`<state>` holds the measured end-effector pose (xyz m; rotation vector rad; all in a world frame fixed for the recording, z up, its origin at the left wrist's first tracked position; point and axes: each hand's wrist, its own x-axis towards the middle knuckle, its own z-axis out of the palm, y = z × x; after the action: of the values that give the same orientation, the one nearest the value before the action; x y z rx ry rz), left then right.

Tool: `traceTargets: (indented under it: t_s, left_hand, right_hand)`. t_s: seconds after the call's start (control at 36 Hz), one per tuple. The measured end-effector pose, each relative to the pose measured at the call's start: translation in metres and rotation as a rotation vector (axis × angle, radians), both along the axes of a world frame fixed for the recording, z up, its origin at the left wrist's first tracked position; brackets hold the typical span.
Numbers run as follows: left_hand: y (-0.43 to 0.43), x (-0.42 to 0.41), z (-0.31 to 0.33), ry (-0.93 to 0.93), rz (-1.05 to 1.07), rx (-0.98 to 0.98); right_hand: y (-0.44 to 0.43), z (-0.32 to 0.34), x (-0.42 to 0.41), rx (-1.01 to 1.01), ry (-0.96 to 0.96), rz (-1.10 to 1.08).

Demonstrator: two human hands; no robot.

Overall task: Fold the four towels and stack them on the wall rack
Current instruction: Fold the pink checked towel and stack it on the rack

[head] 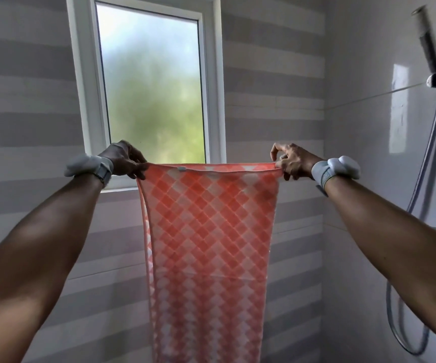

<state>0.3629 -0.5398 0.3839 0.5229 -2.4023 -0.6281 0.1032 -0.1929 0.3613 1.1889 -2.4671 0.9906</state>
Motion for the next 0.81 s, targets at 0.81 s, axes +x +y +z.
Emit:
traceTargets:
  t_s: [0.81]
  left_hand:
    - [0.044,-0.039,-0.009,0.165,0.034,0.075]
  right_hand:
    - [0.039,0.004,-0.033,-0.205,0.124,-0.059]
